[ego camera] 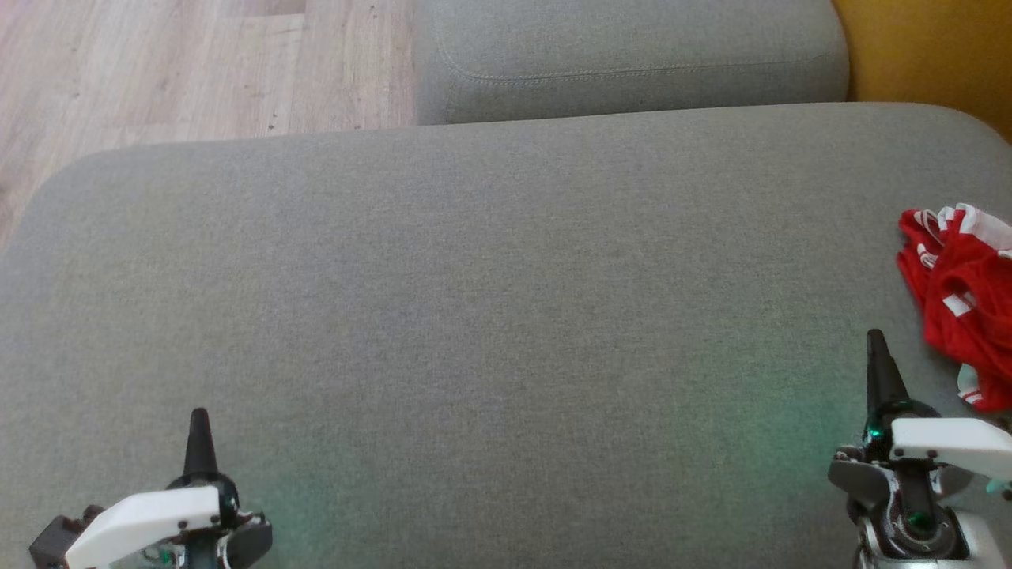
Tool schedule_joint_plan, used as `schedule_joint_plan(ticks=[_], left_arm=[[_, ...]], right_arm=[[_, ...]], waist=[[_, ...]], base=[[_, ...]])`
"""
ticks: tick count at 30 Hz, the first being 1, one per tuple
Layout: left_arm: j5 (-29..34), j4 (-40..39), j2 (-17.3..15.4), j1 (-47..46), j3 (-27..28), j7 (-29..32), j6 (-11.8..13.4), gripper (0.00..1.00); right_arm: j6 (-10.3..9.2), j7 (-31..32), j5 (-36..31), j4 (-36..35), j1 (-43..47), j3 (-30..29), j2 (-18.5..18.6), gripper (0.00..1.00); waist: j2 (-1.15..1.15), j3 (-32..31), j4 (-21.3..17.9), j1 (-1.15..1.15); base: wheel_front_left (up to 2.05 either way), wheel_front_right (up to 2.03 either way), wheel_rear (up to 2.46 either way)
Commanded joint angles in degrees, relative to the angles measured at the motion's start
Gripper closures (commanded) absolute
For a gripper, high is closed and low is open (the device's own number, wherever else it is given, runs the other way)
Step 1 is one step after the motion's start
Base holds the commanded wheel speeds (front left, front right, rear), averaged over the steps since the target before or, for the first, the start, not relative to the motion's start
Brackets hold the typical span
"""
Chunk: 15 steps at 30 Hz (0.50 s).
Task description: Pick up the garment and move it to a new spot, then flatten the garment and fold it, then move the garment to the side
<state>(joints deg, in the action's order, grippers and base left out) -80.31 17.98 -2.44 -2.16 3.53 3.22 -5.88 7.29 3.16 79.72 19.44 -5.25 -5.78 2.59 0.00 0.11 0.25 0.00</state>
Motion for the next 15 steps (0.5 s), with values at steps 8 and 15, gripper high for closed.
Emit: schedule_joint_plan(ticks=[8,15], left_arm=[[-5.43,-2.92,-0.4,-3.42,2.27,1.51,-0.94,1.0],[-9.78,-3.59,-0.42,-3.84,2.74,2.68,-1.39,1.0]], right_arm=[[0.18,1.61,5.78,-3.66,-1.16,0.22,0.27,1.0],[0.19,2.77,10.27,-4.85,-1.01,-0.43,0.28,1.0]], waist=[[0.0,0.03,-0.1,0.0],[0.0,0.05,-0.21,0.0]], base=[[0.0,0.0,0.0],[0.0,0.0,0.0]])
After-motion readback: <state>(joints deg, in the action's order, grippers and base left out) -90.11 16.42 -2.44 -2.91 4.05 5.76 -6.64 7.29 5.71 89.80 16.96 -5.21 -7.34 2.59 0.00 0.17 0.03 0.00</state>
